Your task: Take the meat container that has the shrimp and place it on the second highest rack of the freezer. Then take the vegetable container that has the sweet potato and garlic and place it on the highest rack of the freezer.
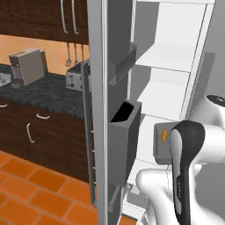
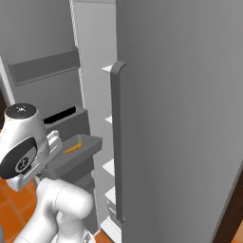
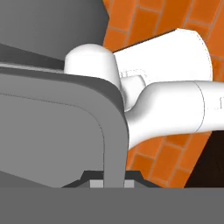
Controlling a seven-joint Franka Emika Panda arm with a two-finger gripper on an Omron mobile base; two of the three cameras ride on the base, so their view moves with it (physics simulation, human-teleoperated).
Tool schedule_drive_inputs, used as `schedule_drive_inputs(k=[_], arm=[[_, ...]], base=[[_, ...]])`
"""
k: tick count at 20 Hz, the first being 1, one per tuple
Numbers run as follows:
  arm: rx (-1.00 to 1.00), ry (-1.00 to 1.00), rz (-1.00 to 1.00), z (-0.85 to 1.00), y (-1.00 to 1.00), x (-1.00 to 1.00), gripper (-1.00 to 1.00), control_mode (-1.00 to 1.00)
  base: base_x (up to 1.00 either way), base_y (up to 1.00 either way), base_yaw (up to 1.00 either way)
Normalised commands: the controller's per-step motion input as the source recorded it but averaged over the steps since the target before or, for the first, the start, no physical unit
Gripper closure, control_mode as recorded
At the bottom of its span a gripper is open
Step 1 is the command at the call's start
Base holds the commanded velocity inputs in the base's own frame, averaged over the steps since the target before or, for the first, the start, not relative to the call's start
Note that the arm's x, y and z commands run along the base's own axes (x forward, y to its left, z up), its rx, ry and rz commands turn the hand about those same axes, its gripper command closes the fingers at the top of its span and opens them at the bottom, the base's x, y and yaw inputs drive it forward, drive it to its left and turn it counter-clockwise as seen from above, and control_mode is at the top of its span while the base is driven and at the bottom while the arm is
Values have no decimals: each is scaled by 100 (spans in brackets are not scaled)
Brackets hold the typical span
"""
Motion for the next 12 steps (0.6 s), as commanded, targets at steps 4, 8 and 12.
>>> schedule_drive_inputs(k=[4, 8, 12], arm=[[0, 0, 0, 0, 0, 0, 100, 100], [0, -20, 12, 1, -2, 0, 100, -100], [0, -21, 4, 2, 0, 13, 100, -100]], base=[[6, -33, 19], [0, 0, 0], [0, 0, 0]])
